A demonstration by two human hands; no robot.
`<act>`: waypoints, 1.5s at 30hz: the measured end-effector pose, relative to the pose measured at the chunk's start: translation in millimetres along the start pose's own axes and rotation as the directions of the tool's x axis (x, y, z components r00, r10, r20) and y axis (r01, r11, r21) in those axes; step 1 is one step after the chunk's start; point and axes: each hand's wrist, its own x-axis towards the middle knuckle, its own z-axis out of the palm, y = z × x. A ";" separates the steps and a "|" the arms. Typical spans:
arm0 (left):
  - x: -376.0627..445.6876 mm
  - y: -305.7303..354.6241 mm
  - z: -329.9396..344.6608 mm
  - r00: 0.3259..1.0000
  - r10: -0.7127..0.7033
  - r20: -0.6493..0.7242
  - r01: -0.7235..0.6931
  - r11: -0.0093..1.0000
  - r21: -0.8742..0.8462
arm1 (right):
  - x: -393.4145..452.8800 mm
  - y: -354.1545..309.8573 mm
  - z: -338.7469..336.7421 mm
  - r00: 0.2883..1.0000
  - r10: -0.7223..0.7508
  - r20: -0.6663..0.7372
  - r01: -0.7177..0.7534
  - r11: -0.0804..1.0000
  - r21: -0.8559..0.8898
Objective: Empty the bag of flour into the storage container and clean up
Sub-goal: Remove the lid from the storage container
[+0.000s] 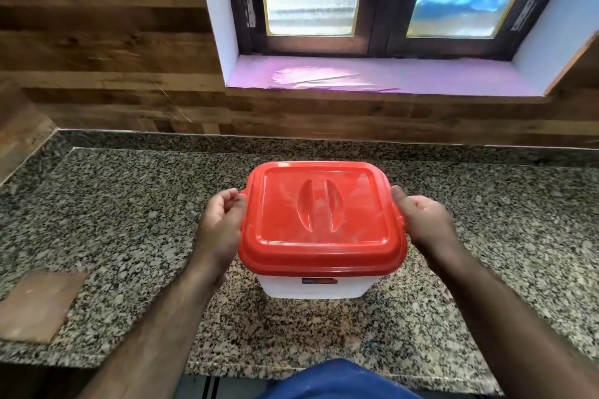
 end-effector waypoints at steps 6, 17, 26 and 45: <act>-5.8 4.1 7.0 0.996 -0.006 0.092 -0.011 0.984 0.180 | -4.9 -17.6 4.9 1.000 -0.011 -0.010 0.006 0.921 -0.390; -2.5 8.7 -5.8 0.995 -0.026 0.098 0.007 0.984 0.181 | -28.0 -55.0 -3.1 0.994 -0.011 -0.108 0.015 0.999 0.037; -18.6 27.2 -5.1 0.761 0.626 -0.172 -0.559 0.766 0.317 | -42.2 -110.4 -29.8 0.986 -0.143 0.087 0.052 0.756 0.653; -4.5 -5.8 92.9 0.546 -0.015 0.838 -0.825 0.164 0.541 | 31.9 11.2 -87.9 0.571 -0.820 -0.018 0.637 0.458 -0.620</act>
